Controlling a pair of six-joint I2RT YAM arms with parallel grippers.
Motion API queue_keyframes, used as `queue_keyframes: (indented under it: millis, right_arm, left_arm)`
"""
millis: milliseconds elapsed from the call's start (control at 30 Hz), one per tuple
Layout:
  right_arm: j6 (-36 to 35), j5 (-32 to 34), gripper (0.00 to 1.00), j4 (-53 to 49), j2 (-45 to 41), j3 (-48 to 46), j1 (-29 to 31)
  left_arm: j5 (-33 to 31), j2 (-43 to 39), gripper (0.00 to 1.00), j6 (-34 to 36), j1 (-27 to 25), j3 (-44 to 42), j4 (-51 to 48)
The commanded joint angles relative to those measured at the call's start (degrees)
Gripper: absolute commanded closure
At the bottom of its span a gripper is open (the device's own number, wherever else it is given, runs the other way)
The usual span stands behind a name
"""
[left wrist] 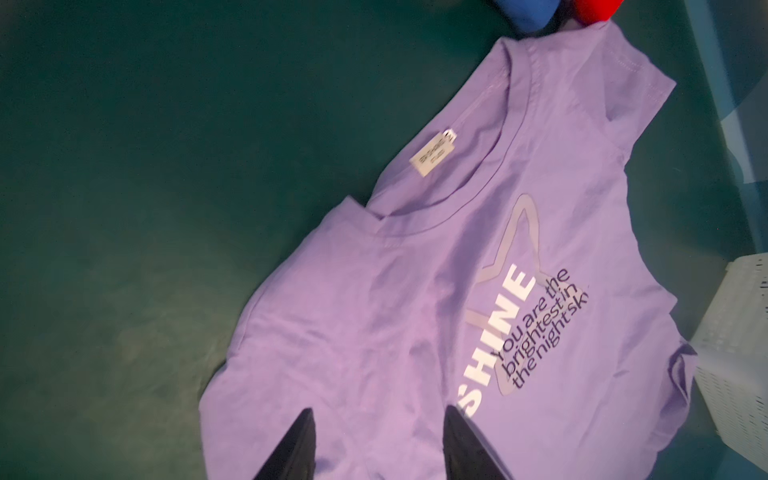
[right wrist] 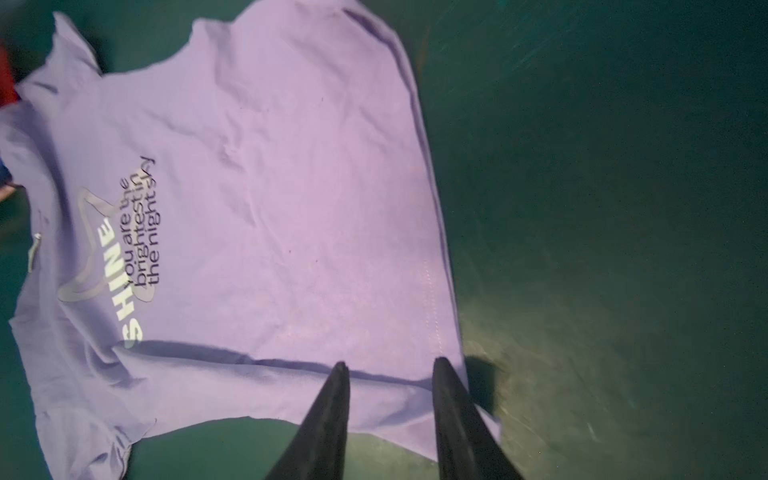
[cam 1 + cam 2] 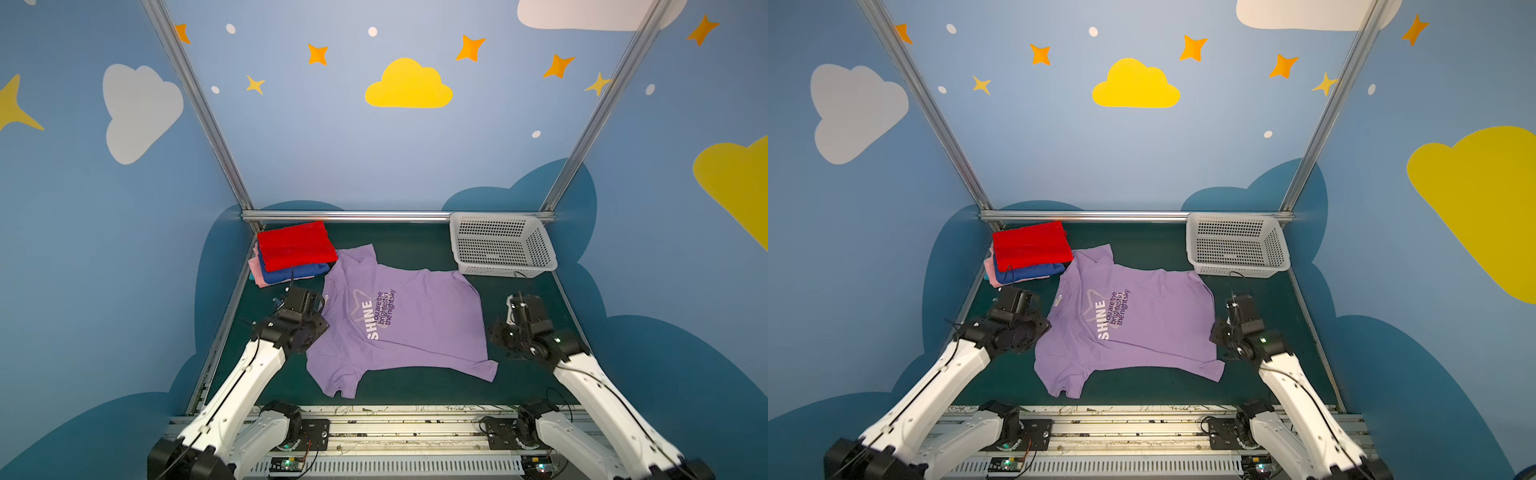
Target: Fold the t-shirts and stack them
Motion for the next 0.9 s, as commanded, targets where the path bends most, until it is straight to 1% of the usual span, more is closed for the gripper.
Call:
queue_keyframes:
  millis: [0, 67, 133, 200, 300, 433, 533, 633, 700, 767, 867]
  right_arm:
    - [-3.45, 2.19, 0.53, 7.3, 7.87, 2.37, 1.46]
    - [-1.4, 3.15, 0.41, 7.48, 13.5, 4.74, 1.41]
    - [0.16, 3.67, 0.37, 5.35, 18.82, 7.9, 1.23]
    - [-0.32, 3.19, 0.34, 2.64, 24.07, 11.28, 0.99]
    - [-0.73, 0.9, 0.33, 3.26, 29.81, 13.16, -0.68]
    - [-1.47, -1.57, 0.33, 4.74, 34.18, 15.45, -3.92]
    - [-2.79, -0.1, 0.34, 4.31, 37.44, 19.2, -5.45]
    - [-2.48, 0.5, 0.34, 4.41, 40.58, 23.22, -8.73]
    - [-1.5, -0.87, 0.34, 4.86, 42.54, 25.7, -11.26]
    - [-0.55, -2.47, 0.34, 5.98, 44.5, 28.15, -13.38]
    - [-0.13, -3.98, 0.34, 7.99, 47.48, 32.44, -15.55]
  left_arm:
    - [-4.02, 3.86, 0.39, 3.04, -0.11, 2.24, 2.5]
    - [-5.02, 6.12, 0.31, 2.32, -0.02, 2.4, -0.19]
    - [-6.27, 7.55, 0.27, 1.35, 0.22, 1.61, -2.42]
    - [-5.78, 8.89, 0.24, 0.94, 0.67, 0.03, -2.52]
    - [-5.06, 11.05, 0.22, 0.31, 1.01, -2.06, -1.01]
    - [-5.05, 14.24, 0.22, 0.51, 1.62, -2.87, -0.25]
    - [-4.11, 16.62, 0.24, 0.86, 2.71, -3.71, 1.11]
    - [-2.52, 18.33, 0.28, 0.72, 3.83, -4.76, 3.0]
    - [-1.53, 18.87, 0.32, 0.48, 4.28, -5.69, 4.39]
    - [-0.98, 19.3, 0.33, 0.32, 4.7, -6.29, 5.11]
    - [-0.2, 19.85, 0.38, 0.54, 5.46, -7.02, 5.91]
